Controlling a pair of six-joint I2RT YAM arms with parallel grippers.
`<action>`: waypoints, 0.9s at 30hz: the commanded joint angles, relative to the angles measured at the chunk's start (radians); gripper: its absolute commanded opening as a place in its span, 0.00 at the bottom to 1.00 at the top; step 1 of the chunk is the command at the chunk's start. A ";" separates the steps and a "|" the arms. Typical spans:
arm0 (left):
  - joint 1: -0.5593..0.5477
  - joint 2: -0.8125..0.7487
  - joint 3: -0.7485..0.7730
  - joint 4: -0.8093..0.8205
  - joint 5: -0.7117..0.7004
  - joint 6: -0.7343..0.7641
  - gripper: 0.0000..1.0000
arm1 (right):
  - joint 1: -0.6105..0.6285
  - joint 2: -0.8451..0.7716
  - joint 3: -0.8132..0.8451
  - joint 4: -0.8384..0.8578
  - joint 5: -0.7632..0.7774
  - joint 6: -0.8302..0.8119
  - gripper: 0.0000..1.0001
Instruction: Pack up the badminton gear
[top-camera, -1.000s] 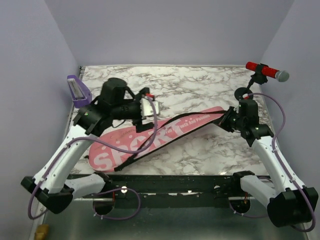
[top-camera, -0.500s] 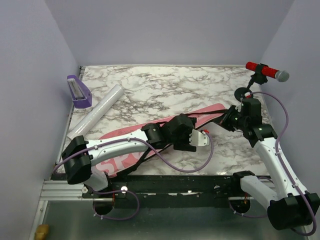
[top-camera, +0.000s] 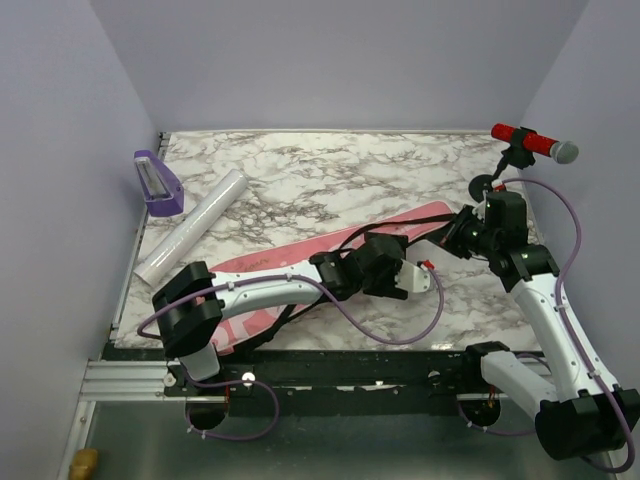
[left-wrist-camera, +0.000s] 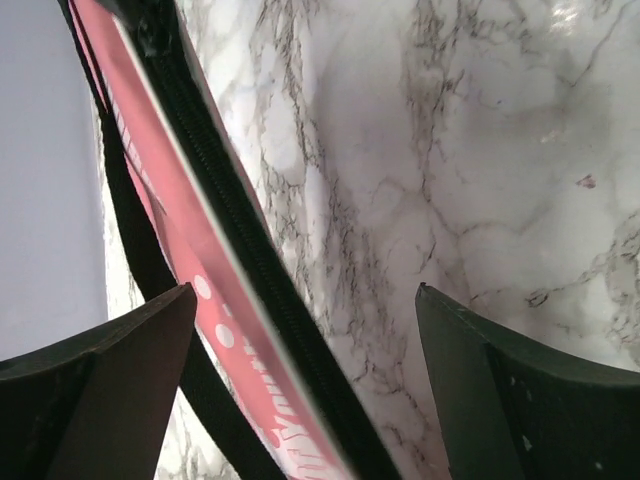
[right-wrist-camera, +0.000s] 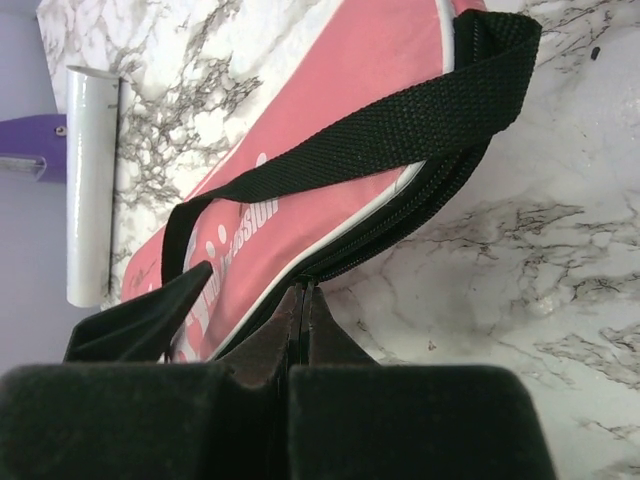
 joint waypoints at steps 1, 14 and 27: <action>0.049 -0.010 0.015 0.001 -0.016 -0.003 0.92 | 0.005 -0.005 0.030 0.004 -0.021 -0.008 0.01; 0.102 -0.076 0.114 -0.257 0.182 -0.078 0.21 | 0.005 -0.022 0.037 -0.042 0.019 -0.019 0.01; 0.221 -0.139 0.190 -0.498 0.487 -0.127 0.09 | 0.002 0.004 0.037 -0.102 0.178 -0.077 0.00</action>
